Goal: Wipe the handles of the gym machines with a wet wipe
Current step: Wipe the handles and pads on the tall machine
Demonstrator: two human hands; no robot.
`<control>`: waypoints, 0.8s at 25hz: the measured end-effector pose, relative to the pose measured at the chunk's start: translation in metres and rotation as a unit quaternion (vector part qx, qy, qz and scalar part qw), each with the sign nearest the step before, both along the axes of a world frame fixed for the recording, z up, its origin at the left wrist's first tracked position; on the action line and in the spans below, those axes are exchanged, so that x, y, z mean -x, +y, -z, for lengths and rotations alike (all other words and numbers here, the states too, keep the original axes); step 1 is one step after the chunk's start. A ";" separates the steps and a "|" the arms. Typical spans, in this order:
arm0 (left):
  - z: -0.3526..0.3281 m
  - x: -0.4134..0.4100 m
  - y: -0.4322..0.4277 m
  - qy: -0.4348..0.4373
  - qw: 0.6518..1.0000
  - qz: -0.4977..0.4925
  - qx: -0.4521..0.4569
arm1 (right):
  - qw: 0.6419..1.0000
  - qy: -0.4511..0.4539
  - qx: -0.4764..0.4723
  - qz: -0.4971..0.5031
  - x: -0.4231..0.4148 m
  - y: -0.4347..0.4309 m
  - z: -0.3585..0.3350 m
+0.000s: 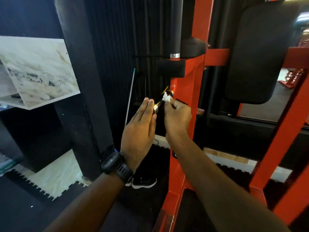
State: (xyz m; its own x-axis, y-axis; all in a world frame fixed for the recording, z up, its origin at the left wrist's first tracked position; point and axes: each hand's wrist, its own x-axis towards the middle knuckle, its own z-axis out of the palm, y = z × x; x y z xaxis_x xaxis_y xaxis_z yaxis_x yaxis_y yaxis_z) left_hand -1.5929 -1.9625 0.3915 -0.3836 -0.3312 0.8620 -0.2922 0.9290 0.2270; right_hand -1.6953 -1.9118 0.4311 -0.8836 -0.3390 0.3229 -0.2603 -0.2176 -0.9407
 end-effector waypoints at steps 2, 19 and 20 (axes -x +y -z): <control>-0.001 0.000 -0.002 0.003 1.000 0.004 0.004 | 0.997 -0.056 0.024 -0.036 -0.012 0.002 0.001; 0.004 0.000 -0.001 0.010 1.000 0.019 -0.013 | 0.994 0.048 0.063 -0.074 -0.030 0.017 0.010; 0.004 0.000 -0.001 0.013 1.000 0.017 -0.009 | 0.984 0.169 0.031 -0.054 -0.024 0.016 0.016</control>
